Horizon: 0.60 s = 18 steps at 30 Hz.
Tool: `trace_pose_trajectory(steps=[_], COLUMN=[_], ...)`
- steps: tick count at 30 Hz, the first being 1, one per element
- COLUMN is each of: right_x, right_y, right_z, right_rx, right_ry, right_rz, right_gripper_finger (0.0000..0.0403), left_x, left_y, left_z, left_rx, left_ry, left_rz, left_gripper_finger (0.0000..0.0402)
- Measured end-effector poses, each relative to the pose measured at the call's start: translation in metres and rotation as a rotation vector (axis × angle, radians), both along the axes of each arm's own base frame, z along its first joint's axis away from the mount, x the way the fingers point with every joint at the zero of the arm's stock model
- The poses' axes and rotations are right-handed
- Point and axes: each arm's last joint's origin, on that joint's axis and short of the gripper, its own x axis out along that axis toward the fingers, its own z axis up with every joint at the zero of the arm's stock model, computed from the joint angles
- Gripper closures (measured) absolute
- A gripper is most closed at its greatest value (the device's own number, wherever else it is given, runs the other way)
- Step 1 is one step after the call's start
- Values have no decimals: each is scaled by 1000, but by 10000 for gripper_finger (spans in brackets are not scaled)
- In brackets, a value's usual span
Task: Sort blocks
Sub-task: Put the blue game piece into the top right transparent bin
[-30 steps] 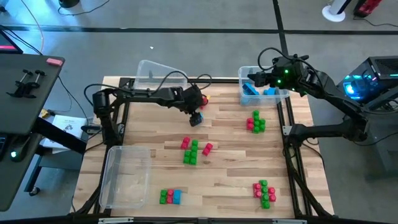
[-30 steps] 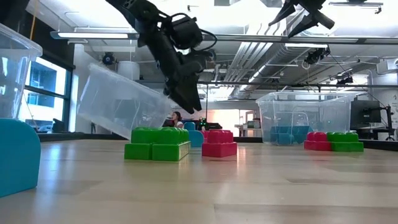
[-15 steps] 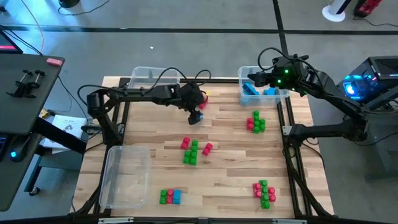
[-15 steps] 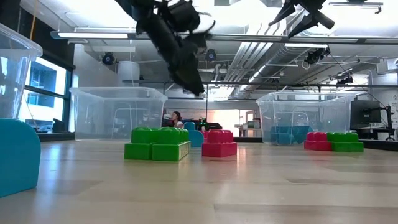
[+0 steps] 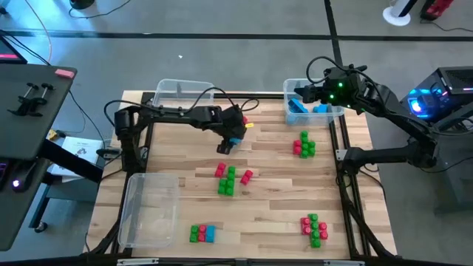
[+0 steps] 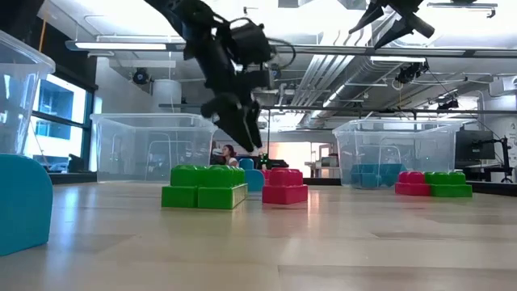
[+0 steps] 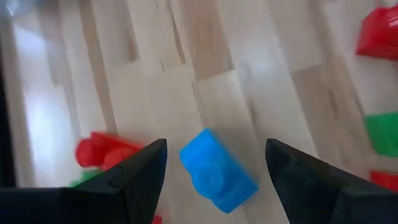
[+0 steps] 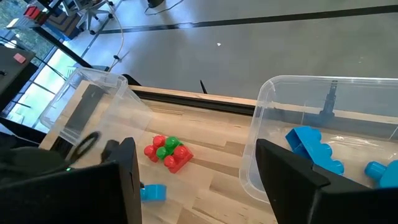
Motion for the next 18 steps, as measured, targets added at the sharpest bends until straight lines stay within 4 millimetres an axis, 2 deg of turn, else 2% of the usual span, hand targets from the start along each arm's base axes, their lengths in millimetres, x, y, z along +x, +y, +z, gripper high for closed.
trace_pose_trajectory(steps=[5, 10, 18], right_x=[0, 0, 0], right_y=[0, 0, 0], right_z=[0, 0, 0], right_rx=[0, -1, -1], right_ry=[0, 1, 3], right_rz=[0, 1, 2], right_gripper_finger=[202, 202, 202], left_x=[-1, -2, 2], left_y=[16, 21, 7], left_z=[-8, -14, -17], left_rx=[-103, -174, -39], left_ry=[-18, -11, 35], left_rz=[180, 227, -19], left_gripper_finger=[141, 141, 145])
